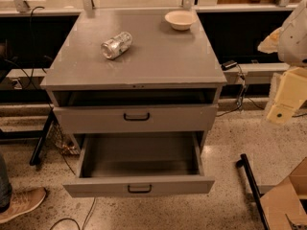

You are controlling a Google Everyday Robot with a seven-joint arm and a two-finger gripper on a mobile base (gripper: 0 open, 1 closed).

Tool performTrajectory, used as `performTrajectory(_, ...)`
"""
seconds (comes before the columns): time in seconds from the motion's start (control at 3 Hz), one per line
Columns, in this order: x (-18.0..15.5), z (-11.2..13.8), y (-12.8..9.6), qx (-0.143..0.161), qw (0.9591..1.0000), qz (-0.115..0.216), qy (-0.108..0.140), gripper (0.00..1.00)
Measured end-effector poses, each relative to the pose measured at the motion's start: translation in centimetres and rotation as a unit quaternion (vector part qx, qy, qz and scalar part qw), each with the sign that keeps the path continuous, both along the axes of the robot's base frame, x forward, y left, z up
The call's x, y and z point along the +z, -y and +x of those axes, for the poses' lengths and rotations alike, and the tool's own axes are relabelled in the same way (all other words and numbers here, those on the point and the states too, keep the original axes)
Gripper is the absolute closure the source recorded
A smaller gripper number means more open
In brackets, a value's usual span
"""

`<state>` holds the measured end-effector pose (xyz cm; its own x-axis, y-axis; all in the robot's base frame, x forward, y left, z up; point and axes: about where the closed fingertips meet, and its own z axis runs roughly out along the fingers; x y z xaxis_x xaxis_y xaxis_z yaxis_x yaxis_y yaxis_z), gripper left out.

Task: Close middle drawer

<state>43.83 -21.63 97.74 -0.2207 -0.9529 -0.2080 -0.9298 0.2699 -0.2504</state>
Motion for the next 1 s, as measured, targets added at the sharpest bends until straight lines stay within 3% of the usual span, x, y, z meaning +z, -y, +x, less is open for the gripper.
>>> performTrajectory(0.33, 0.0, 0.0, 0.0, 0.0, 1.0, 0.0, 0.0, 0.0)
performTrajectory(0.67, -3.4, -0.5, -0.6, -0.01, 0.9994, 0.025, -0.021, 0.0)
performTrajectory(1.0, -11.1, -1.6, -3.5, -0.02, 0.9941, 0.079, -0.071, 0.0)
